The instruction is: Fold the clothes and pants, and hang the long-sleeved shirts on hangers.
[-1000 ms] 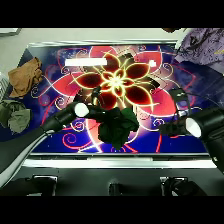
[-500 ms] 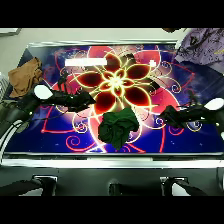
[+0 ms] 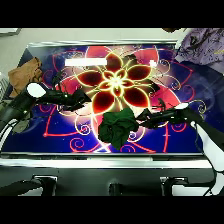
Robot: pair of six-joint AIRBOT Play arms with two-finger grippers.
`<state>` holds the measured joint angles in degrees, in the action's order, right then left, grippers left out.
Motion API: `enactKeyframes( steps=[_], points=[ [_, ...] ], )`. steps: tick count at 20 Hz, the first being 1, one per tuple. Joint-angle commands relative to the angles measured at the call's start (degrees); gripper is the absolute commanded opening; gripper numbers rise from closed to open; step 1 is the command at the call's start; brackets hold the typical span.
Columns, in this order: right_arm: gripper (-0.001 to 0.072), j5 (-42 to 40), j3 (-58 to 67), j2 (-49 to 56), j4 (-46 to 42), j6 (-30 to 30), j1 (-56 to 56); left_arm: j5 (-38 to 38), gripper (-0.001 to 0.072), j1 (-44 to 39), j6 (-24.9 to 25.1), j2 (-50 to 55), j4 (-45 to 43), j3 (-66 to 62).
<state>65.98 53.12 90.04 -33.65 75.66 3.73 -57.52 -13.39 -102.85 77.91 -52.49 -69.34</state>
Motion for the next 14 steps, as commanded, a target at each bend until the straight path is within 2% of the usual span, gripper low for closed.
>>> enactKeyframes(
  steps=[1, 2, 3, 6, 8, 9, 12, 14],
  points=[
    [0.0292, -3.13, 0.0, 1.22, 0.83, 0.61, -3.69, -0.15, 0.0539, 0.13, 0.02, -0.02, -0.02, 0.0],
    [0.0192, -2.82, 0.02, 1.2, 1.03, 0.39, -3.69, -0.15, 0.0539, 0.13, 0.02, -0.02, -0.04, 0.0],
    [0.0027, -2.4, 0.02, 1.14, 0.98, -0.04, -3.61, -0.15, 0.054, 0.13, 0.02, -0.02, -0.44, 0.02],
    [0.0029, -2.29, 0.02, -0.33, -0.81, 0.13, -3.63, -1.4, 0.0541, 0.63, 0.04, -0.02, -8.15, 1.2],
    [0.0029, -2.14, 0.02, -2.4, -2.93, 0.94, -3.63, 0.92, 0.0541, 1.99, 0.04, 0.04, -9.42, 5.31],
    [0.0029, -2.12, 0.02, -3.74, -4.59, 2.32, -3.65, 3.23, 0.0541, 2.27, 0.11, 0.28, -8.02, 8.13],
    [0.0029, -1.99, 0.02, -6.58, -7.58, 5.75, -3.65, 8.02, 0.0539, 0.52, 8.22, 2.54, 1.25, 15.08],
    [0.003, -2.14, 0.02, -7.56, -7.54, 7.43, -3.63, 9.84, 0.0534, -1.81, 11.23, 4.83, 5.79, 17.25]
  ],
)
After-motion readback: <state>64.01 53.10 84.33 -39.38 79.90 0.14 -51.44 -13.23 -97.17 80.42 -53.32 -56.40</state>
